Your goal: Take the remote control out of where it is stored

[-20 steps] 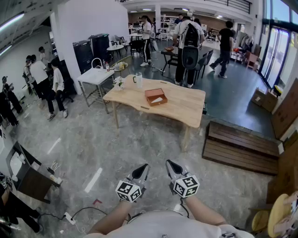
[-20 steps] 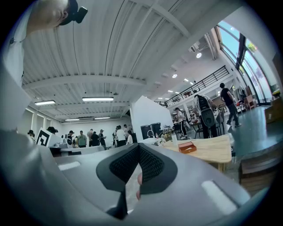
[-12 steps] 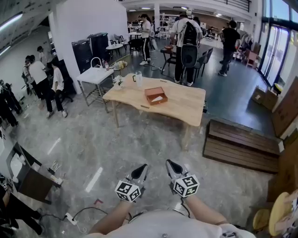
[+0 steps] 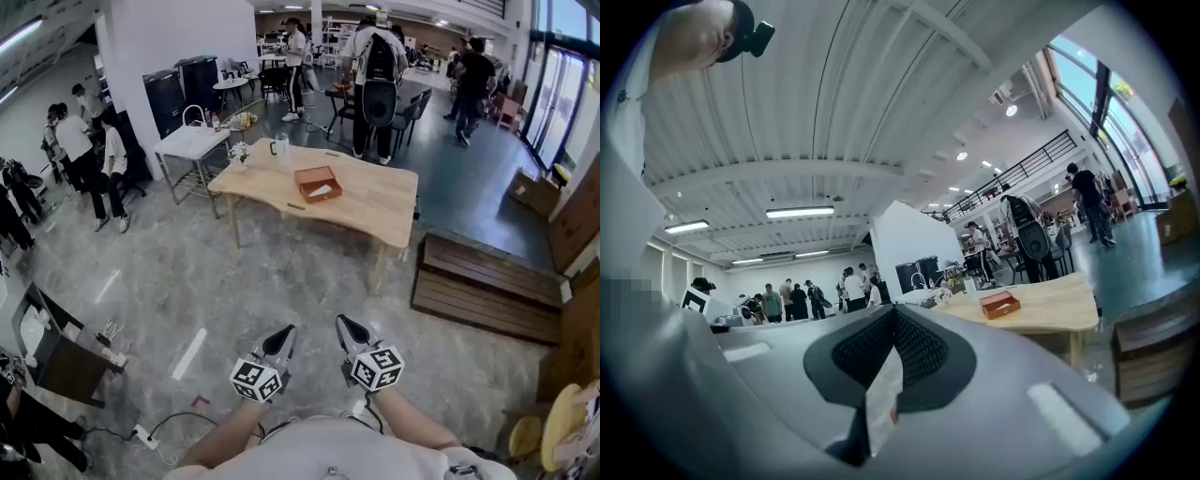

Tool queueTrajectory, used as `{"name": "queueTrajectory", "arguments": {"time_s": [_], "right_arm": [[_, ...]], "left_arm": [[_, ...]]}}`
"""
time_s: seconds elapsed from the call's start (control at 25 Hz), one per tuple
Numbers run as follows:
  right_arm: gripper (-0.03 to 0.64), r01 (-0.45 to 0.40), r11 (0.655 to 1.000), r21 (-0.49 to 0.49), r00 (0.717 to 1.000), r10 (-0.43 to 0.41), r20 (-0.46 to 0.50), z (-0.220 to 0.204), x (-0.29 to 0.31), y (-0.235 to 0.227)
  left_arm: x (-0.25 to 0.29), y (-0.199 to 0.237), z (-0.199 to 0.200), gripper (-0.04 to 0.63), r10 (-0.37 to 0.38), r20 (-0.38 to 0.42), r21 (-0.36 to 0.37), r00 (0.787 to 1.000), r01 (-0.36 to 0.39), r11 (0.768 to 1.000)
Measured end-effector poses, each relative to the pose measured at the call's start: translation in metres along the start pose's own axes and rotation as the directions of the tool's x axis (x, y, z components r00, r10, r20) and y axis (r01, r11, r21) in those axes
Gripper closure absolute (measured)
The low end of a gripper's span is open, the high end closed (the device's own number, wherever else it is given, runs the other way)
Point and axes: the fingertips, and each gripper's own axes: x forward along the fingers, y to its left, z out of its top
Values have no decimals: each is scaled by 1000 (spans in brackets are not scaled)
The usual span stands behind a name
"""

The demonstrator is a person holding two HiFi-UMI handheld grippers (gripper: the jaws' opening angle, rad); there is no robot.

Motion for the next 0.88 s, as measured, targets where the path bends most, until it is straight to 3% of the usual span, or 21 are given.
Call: {"name": "queueTrajectory", "arguments": {"time_s": [0.32,0.6,0.88], "right_arm": [[588,-13,999,43,1000,13,-7,-18,28,20],[588,26,998,55,999,-24,-25,-34,39,33],[589,37,998,48,999,-36,-35,-37,54,24]], "left_arm": [[-16,35,2,594,-17,2,-16,1000,17,1000],[-29,58,1,594,-27,7,-20,1000,27,999],[-20,79,5,594,-16,36,-52,999,18,999]]}}
